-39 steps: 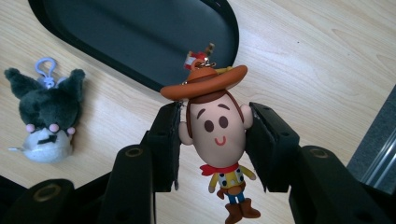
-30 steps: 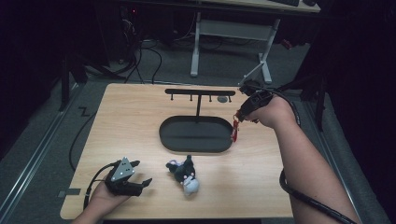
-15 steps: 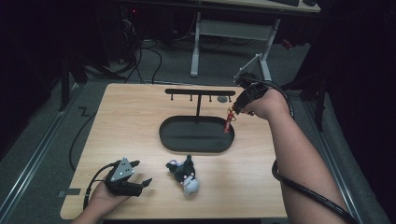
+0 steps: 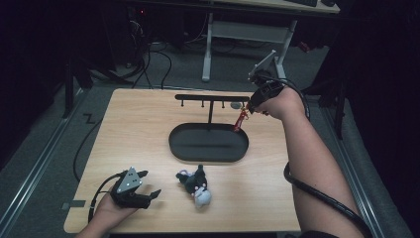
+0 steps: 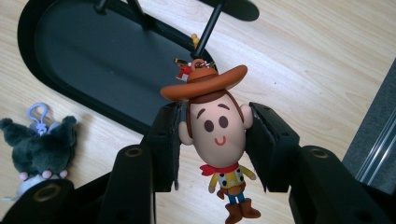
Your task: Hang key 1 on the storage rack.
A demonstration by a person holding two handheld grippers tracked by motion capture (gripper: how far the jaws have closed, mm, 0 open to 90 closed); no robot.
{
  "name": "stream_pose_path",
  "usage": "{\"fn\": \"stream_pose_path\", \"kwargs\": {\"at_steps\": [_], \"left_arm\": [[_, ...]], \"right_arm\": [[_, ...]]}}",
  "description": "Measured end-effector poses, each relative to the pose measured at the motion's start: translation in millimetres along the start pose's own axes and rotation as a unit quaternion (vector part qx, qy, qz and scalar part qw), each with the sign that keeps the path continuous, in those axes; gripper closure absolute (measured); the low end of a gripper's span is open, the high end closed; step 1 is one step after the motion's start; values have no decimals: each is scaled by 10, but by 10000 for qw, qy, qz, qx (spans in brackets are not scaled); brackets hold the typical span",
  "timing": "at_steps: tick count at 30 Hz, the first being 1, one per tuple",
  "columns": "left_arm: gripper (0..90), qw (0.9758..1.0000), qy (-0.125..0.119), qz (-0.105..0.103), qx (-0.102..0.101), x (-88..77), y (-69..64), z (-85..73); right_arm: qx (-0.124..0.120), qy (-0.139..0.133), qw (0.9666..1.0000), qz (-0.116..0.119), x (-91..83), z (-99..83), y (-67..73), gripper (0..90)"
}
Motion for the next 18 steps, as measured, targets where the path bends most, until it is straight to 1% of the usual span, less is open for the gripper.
{"fn": "stream_pose_path", "kwargs": {"at_steps": [6,7,8,18], "left_arm": [[190,10000,-26,6,-26,-2,8,1],[191,10000,-28,2,-28,-4,8,1],[191,10000,-27,-1,-29,-4,8,1],[191,10000,-49,0,-24,-9,9,3]], "right_arm": [[66,-46,10000,-48,6,49,-54,568],[116,-66,9999,-53,8,66,-69,568],[91,-78,9999,-54,11,71,-76,568],[37,-94,9999,-74,43,158,-26,568]]}}
Point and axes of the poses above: each handheld gripper's, and its own axes: x roughly forward along the jaws, z roughly out of its top, y roughly to its left, the point moved 6 cm from there along x, roughly forward along the jaws, and after that the axes turned 11 degrees about -x, right-handed, at the moved point
